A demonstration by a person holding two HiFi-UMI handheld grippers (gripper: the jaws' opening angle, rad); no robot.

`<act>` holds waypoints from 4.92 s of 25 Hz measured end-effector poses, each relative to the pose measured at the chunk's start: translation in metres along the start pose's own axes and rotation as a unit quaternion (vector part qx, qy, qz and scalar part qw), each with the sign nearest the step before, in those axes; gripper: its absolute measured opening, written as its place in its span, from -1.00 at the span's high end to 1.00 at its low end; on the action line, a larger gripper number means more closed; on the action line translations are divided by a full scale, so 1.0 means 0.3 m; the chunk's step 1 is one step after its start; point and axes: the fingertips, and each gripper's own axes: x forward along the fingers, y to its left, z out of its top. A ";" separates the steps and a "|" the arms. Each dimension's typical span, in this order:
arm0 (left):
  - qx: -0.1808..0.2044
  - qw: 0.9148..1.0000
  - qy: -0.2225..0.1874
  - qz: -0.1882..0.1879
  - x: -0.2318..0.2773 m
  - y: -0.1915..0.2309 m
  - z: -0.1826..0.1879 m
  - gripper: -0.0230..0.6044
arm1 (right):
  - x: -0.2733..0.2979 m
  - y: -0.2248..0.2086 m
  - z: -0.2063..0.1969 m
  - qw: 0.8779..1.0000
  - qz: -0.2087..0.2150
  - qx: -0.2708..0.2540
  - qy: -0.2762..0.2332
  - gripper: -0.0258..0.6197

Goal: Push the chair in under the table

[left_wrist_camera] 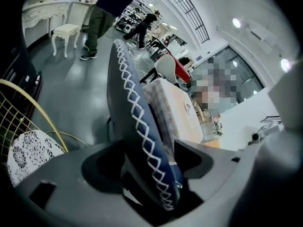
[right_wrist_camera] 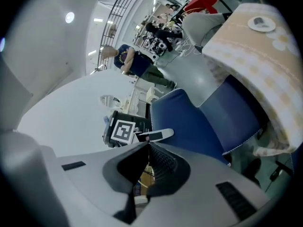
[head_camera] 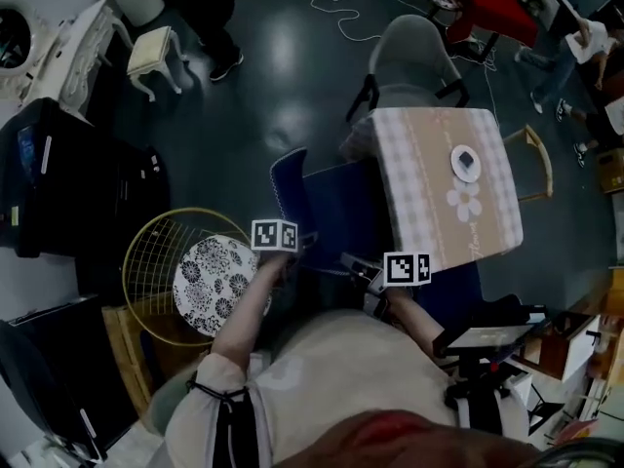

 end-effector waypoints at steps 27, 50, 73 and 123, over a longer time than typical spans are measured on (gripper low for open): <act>0.097 0.990 -0.014 0.105 -0.016 -0.006 -0.030 0.06 | -0.138 0.001 -0.071 0.998 0.046 -0.007 -0.030 0.88; 0.087 0.969 -0.154 0.171 -0.259 -0.081 -0.083 0.83 | -0.309 -0.004 -0.098 0.993 0.097 -0.034 -0.051 0.89; 0.190 0.951 -0.219 0.104 -0.335 -0.579 -0.235 0.90 | -0.502 0.139 -0.153 0.972 0.150 -0.145 -0.106 0.89; 0.242 0.888 -0.392 0.003 -0.809 -0.781 -0.308 0.90 | -0.467 0.516 -0.286 0.945 0.238 -0.201 -0.094 0.88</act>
